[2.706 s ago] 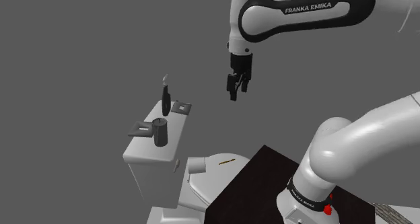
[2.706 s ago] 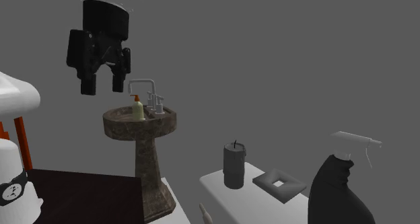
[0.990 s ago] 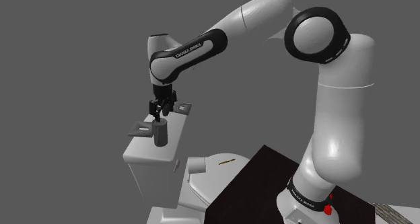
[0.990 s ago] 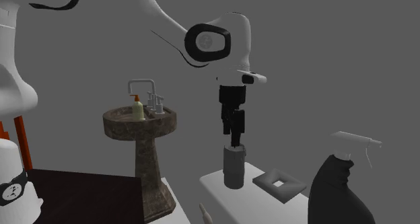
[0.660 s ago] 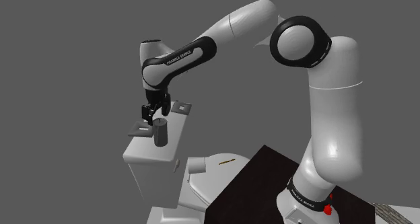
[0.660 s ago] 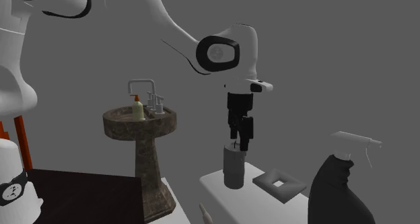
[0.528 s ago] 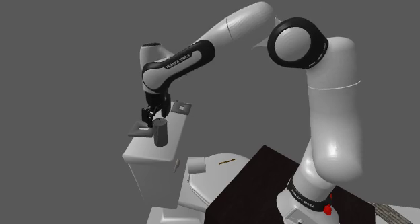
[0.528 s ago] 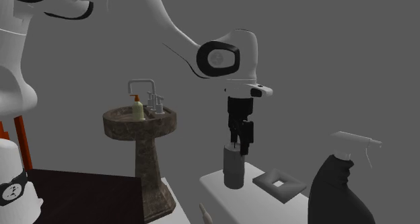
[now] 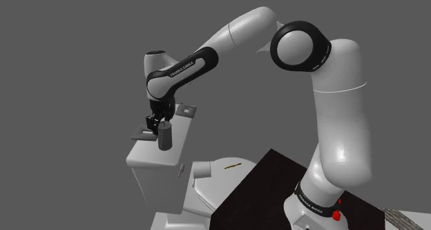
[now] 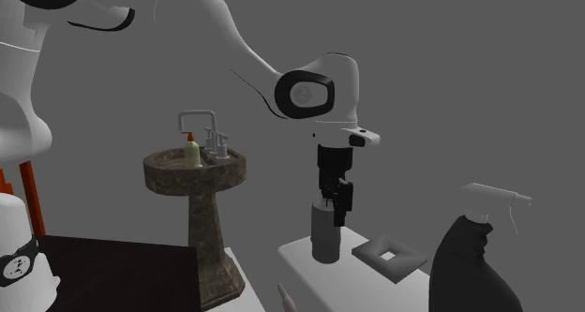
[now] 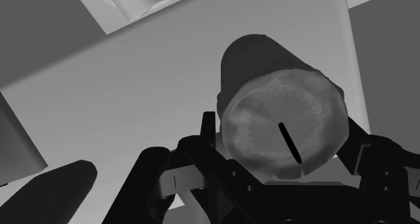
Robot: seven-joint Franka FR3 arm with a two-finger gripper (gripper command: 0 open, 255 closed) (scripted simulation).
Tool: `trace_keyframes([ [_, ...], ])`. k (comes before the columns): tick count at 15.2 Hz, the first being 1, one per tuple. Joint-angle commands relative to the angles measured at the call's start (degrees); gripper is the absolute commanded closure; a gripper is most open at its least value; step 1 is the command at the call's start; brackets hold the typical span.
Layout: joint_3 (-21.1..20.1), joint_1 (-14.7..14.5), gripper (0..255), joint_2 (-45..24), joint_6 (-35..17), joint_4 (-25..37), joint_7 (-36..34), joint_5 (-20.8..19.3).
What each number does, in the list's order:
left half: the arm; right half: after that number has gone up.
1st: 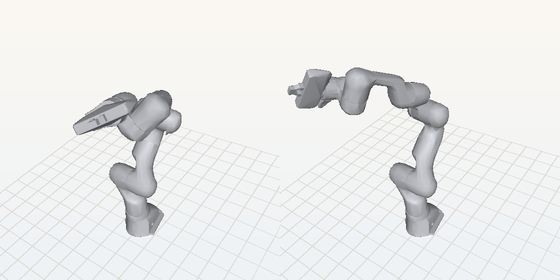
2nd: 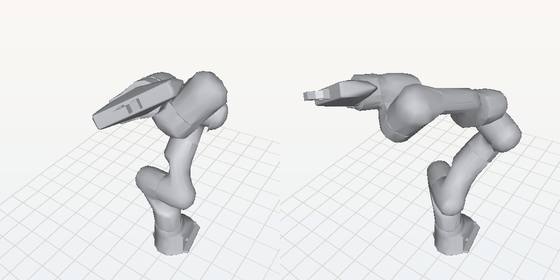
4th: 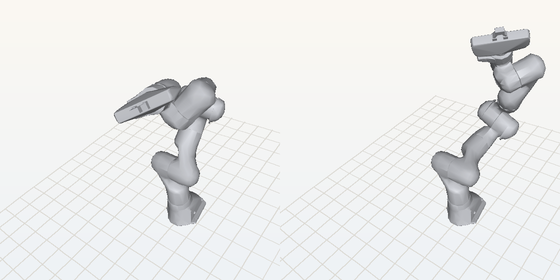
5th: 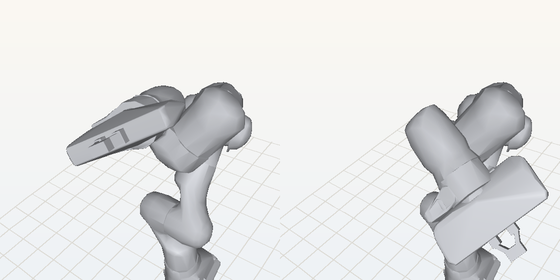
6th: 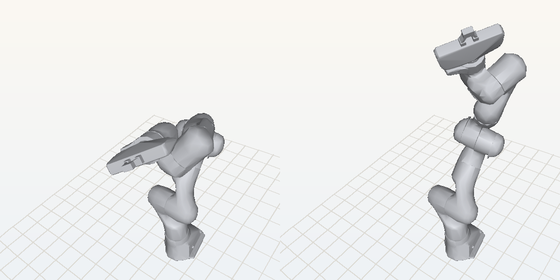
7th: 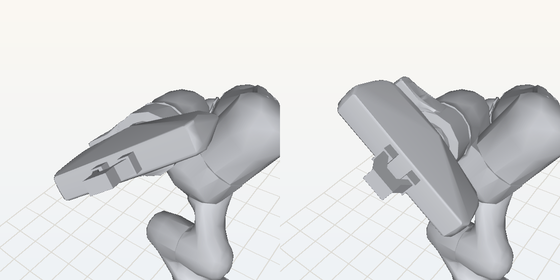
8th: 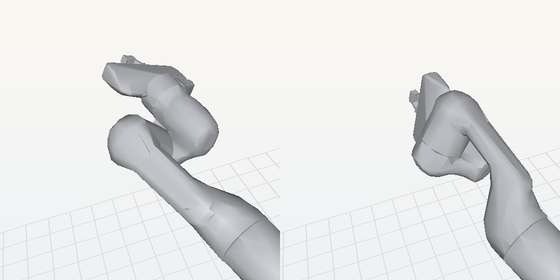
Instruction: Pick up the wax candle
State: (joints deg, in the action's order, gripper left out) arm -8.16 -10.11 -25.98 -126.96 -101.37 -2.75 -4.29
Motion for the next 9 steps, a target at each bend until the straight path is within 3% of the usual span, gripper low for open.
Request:
trace_keyframes([
  [1,0.0,0.0,255,-0.1,0.0,0.0,0.0,0.0],
  [9,-0.1,0.0,255,0.7,1.2,0.5,0.0,0.1],
])
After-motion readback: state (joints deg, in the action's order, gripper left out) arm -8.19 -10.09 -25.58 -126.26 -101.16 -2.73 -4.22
